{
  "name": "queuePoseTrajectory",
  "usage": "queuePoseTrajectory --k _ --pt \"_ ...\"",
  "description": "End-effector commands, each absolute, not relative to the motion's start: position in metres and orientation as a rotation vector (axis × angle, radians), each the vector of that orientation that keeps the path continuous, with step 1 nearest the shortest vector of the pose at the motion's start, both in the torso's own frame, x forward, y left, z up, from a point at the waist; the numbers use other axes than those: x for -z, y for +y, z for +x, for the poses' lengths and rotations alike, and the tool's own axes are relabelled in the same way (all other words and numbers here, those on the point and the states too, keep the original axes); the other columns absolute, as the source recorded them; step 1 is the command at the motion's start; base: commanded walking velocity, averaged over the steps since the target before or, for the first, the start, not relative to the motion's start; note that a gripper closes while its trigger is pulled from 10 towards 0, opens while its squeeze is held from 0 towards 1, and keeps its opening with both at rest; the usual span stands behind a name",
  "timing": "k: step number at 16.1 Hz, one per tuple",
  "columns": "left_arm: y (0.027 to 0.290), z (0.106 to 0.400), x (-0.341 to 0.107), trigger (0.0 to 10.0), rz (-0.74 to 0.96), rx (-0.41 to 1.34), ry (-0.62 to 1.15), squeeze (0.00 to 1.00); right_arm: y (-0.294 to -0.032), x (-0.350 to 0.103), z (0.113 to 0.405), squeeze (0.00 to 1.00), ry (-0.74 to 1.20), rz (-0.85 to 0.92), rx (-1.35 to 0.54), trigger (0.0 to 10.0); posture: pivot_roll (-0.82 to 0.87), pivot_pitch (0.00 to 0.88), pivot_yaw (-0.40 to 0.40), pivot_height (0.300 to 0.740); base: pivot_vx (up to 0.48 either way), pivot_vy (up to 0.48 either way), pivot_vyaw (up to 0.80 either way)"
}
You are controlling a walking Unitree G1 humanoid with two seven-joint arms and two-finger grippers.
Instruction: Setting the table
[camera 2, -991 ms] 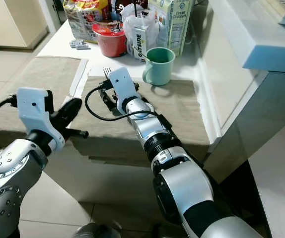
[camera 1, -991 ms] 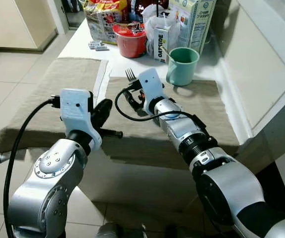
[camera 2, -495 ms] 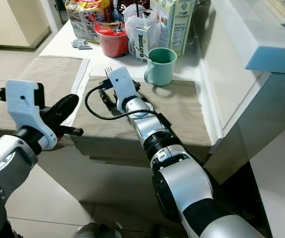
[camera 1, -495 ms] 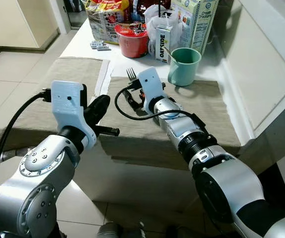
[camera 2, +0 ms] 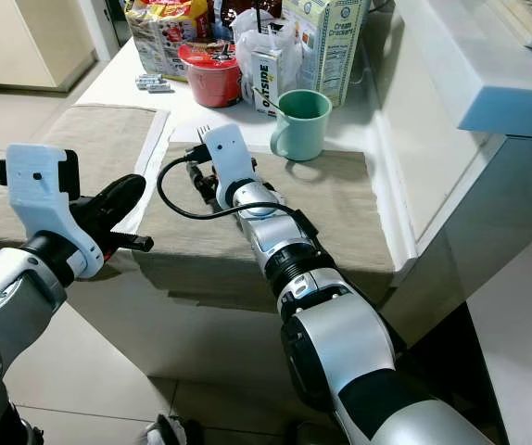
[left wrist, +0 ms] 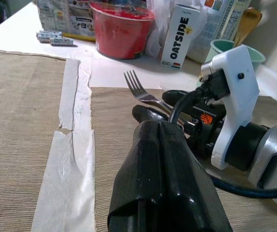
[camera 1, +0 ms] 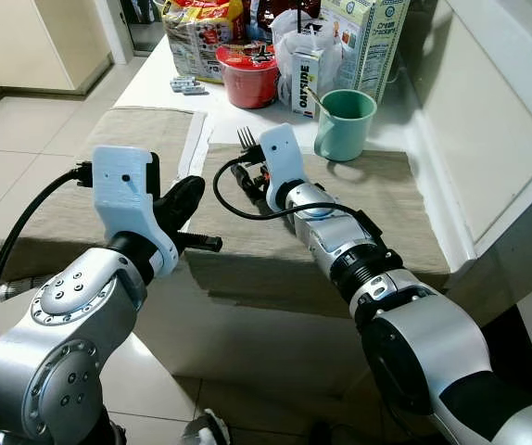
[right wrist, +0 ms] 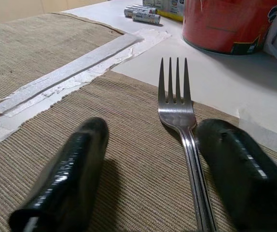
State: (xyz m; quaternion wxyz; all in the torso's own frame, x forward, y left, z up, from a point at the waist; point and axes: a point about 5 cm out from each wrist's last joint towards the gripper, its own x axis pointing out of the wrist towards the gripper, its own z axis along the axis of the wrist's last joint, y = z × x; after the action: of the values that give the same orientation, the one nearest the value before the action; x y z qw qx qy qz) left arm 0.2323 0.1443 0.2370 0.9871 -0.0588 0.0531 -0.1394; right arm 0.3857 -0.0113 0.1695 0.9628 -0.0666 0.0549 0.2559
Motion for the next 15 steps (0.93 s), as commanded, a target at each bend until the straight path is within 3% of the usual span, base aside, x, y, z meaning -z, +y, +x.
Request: queuePoseTrajectory --k 1,2,4,5,10,12,15 --pt "0.1442 0.2317 -0.2419 10.0 -0.107 0.279 0.094 0.00 -0.0144 -0.1448 0.3792 0.00 0.228 -0.114 -0.523 0.0 0.14 0.097 0.045 0.740 0.000 0.000 0.00" --pt "0.1435 0.2318 -0.2415 10.0 -0.107 0.281 0.098 0.00 -0.0148 -0.1427 0.3785 0.00 0.236 -0.105 -0.519 0.0 0.13 0.097 0.047 0.740 0.000 0.000 0.00" --pt "0.1430 0.2321 -0.2413 10.0 -0.108 0.284 0.100 0.00 -0.0144 -0.1416 0.3777 0.11 0.237 -0.101 -0.520 0.0 0.13 0.097 0.047 0.740 0.000 0.000 0.00" --pt "0.1424 0.2326 -0.2411 10.0 -0.109 0.287 0.102 0.00 -0.0142 -0.1405 0.3772 0.20 0.239 -0.097 -0.521 0.0 0.13 0.096 0.047 0.740 0.000 0.000 0.00" --pt "0.1408 0.2354 -0.2404 10.0 -0.112 0.290 0.100 0.00 -0.0141 -0.1393 0.3763 0.48 0.237 -0.092 -0.524 0.0 0.11 0.089 0.042 0.740 0.000 0.000 0.00" --pt "0.1378 0.2349 -0.2385 10.0 -0.092 0.314 0.094 0.00 -0.0156 -0.1393 0.3767 0.85 0.235 -0.092 -0.522 0.0 0.10 0.086 0.042 0.740 0.000 0.000 0.00" --pt "0.1378 0.2349 -0.2385 10.0 -0.092 0.314 0.094 0.00 -0.0156 -0.1393 0.3767 0.85 0.235 -0.092 -0.522 0.0 0.10 0.086 0.042 0.740 0.000 0.000 0.00"
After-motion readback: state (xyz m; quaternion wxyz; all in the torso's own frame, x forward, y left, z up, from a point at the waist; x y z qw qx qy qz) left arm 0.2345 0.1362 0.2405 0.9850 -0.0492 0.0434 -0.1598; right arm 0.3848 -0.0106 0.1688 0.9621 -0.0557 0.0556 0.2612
